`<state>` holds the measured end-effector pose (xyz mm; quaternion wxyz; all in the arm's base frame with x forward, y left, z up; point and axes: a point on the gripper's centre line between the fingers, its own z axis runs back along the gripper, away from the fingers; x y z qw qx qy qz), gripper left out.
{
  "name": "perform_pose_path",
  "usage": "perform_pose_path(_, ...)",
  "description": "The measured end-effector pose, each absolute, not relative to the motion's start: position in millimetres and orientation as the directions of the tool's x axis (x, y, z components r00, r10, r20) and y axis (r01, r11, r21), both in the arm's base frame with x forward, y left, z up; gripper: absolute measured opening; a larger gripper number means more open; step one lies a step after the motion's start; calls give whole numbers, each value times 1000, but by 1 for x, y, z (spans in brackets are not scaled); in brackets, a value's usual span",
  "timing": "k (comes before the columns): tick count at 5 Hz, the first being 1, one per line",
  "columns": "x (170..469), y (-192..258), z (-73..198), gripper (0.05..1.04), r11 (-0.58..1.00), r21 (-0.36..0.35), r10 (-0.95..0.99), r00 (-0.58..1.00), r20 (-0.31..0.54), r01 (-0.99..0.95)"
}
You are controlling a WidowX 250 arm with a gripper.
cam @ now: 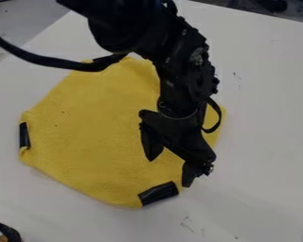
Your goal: Fold the cloth from top left to bottom right
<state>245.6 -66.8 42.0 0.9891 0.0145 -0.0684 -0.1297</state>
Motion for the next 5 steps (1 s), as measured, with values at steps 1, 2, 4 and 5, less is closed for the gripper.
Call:
perform_pose_path(1, 241, -66, 35, 1001, 966, 46, -257, 960, 107, 253)
perform_pose_path(2, 227, -46, 36, 1001, 981, 43, -192, 974, 121, 188)
perform_pose_path(4, 215, 10, 51, 1001, 995, 68, -77, 984, 163, 67)
perform_pose_path(5, 209, 55, 57, 1001, 996, 94, -17, 990, 140, 4)
